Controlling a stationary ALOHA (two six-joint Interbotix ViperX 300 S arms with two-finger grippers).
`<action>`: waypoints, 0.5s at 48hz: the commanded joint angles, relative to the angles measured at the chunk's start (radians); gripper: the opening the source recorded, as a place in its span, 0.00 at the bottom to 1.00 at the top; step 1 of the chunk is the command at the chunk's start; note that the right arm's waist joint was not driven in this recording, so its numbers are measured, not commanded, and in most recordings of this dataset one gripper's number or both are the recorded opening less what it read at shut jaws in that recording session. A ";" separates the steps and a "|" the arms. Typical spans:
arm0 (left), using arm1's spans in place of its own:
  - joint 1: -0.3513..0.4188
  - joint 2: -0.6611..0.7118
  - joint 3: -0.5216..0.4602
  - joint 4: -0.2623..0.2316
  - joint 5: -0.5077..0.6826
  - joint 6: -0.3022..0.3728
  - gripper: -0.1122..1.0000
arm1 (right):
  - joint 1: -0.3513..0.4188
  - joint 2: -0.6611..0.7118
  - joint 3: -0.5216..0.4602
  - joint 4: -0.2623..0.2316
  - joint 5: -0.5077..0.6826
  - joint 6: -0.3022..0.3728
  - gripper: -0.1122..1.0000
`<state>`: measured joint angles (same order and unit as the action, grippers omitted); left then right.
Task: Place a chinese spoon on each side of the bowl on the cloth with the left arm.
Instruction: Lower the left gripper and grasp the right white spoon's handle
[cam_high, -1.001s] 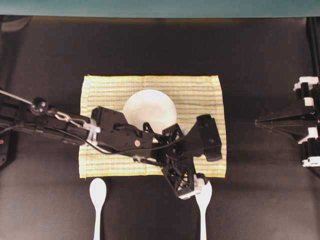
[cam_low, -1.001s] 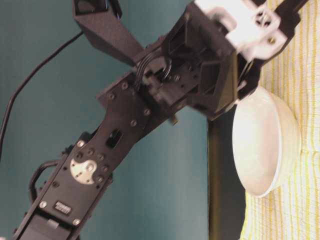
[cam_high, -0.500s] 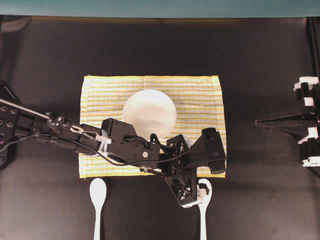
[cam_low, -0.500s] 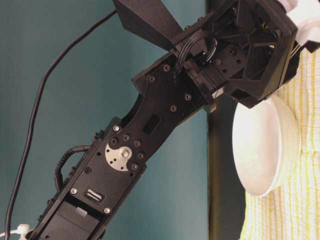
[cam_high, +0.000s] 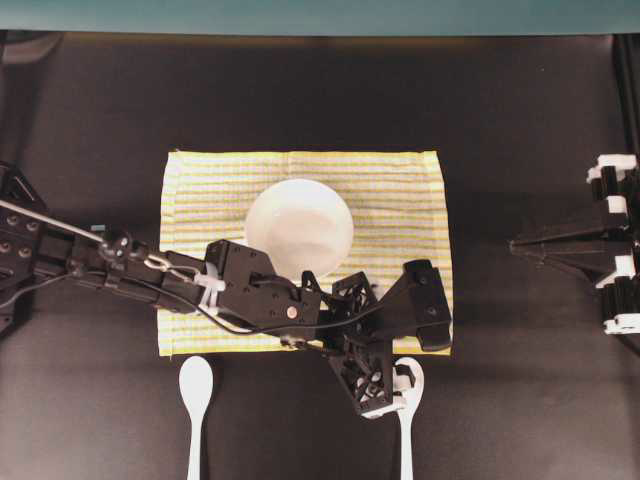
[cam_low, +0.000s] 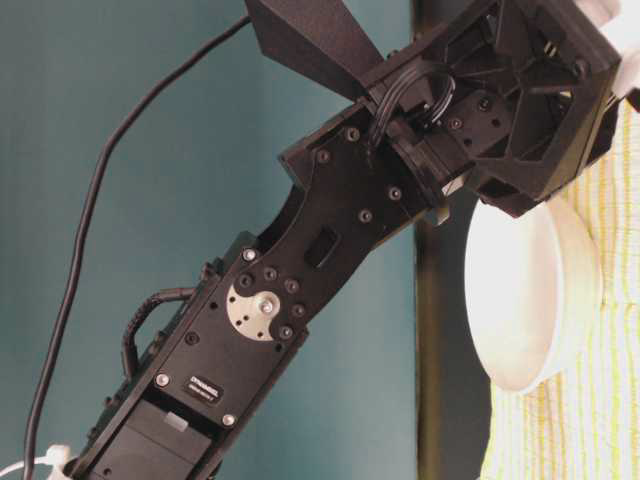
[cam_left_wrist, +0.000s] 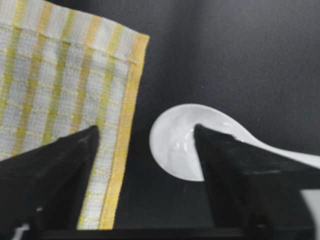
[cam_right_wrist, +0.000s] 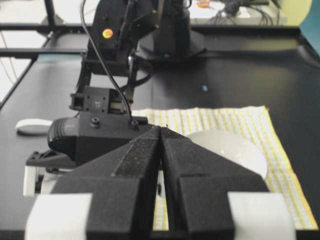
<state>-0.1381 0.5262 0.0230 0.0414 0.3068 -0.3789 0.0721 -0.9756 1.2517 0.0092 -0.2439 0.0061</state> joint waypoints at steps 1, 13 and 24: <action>-0.005 -0.005 -0.011 0.003 -0.008 0.002 0.67 | 0.000 0.006 -0.005 0.003 -0.005 0.000 0.10; -0.012 -0.005 -0.011 0.003 -0.015 0.003 0.40 | 0.000 0.006 -0.002 0.003 -0.006 -0.002 0.10; -0.009 -0.009 -0.015 0.003 -0.014 0.009 0.20 | 0.000 0.006 0.002 0.002 -0.009 -0.002 0.10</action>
<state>-0.1503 0.5277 0.0215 0.0414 0.2991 -0.3743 0.0721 -0.9741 1.2579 0.0092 -0.2439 0.0061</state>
